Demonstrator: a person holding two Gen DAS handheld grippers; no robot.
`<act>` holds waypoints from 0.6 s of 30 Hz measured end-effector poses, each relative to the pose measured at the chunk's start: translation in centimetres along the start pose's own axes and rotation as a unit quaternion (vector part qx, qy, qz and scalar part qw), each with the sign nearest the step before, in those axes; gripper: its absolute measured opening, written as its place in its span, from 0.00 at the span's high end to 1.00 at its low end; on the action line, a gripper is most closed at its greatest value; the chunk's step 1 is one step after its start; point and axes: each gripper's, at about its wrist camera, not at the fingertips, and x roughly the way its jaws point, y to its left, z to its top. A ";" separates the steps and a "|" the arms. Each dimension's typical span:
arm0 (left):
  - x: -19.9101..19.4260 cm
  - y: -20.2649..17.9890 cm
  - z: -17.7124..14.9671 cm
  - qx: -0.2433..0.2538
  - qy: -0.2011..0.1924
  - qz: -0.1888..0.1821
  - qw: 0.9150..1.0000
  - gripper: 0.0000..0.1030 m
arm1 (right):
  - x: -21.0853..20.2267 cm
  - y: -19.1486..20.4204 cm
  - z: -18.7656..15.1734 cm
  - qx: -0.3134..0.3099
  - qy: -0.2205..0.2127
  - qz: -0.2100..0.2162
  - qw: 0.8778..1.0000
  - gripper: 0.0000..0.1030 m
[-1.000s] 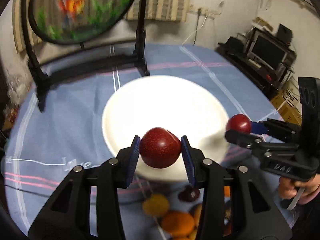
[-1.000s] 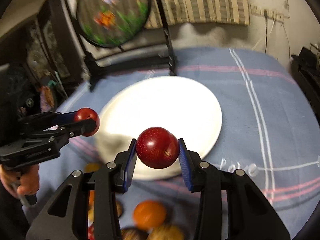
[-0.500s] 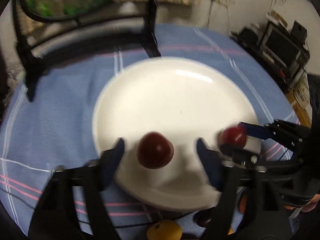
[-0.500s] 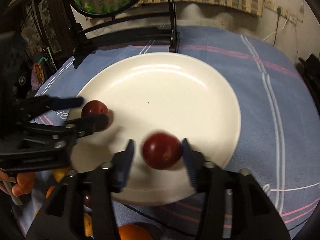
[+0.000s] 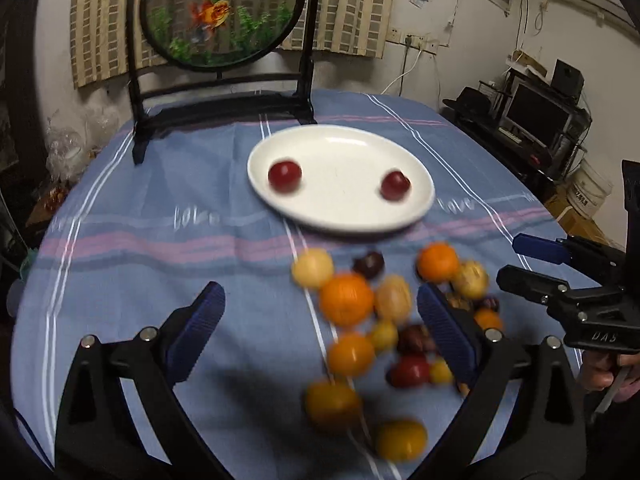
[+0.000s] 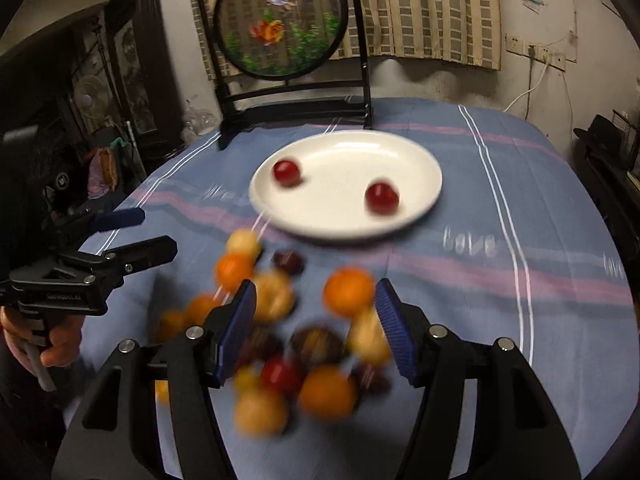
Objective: Organize fruits
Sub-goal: 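Carry both red apples over the white plate and open both tools to release, then grasp a tan round fruit with the right tool while the left tool grasps a yellow orange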
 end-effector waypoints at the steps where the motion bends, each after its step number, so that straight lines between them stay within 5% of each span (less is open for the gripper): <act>1: -0.4 -0.2 -1.2 -0.002 -0.001 -0.004 1.000 0.04 | -0.7 0.6 -1.5 -0.001 -0.001 0.001 1.000 0.39; 7: -2.5 -2.3 -7.7 0.012 -0.011 0.028 0.999 0.04 | -0.7 3.0 -5.8 -0.007 0.027 -0.009 1.000 0.39; 18: -2.3 -2.3 -8.9 0.010 0.001 0.023 1.000 0.04 | 2.5 3.1 -6.9 0.030 0.065 0.000 0.997 0.48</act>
